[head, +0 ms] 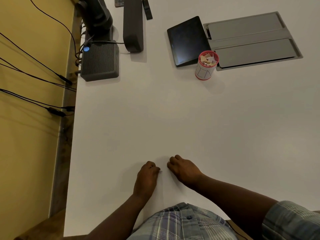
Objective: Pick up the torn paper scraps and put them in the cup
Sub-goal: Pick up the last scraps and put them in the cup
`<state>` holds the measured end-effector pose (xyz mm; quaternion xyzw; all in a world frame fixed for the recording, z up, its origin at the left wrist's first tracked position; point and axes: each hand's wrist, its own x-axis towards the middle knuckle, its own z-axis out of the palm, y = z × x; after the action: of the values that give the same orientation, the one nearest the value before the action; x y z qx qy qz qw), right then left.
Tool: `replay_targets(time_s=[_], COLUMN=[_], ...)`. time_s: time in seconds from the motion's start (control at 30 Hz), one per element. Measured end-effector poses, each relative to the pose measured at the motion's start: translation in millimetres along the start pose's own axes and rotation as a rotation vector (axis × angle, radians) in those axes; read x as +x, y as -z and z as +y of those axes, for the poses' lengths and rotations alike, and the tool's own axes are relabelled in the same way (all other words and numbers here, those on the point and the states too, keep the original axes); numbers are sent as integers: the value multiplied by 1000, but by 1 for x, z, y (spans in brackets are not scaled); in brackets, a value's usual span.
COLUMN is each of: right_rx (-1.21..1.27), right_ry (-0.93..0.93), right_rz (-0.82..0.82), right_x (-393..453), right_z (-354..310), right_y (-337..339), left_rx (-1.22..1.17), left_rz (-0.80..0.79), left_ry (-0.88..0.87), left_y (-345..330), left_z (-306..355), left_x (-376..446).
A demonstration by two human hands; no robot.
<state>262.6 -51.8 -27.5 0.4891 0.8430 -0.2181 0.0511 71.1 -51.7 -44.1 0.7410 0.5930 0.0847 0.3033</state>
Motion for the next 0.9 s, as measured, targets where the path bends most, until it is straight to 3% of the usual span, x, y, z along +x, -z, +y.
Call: replay_targets(time_s=[0.33,0.47,0.57,0.63,0.77,0.9], right_rx=[145,207,505,667,936,1441], right_ry=[-152,-200,-431,-556,-706,-803], right_rz=[26,71,126,176,164,233], right_x=[5,11,18,22,24,23], right_z=[-7,-1,8,20,43,57], right_y=[-3,-3,4,11,28,46], left_rx=[-65,-297,-605,-778,-967,-1233], left_rz=[33,73,73,29,-7,28], left_ry=[127,317,545,601,698,824], left_y=[6,20,35,44,53,58], left_z=[0,-6,-16,-20,-23,-24], left_x=[17,27,31,32,31,37])
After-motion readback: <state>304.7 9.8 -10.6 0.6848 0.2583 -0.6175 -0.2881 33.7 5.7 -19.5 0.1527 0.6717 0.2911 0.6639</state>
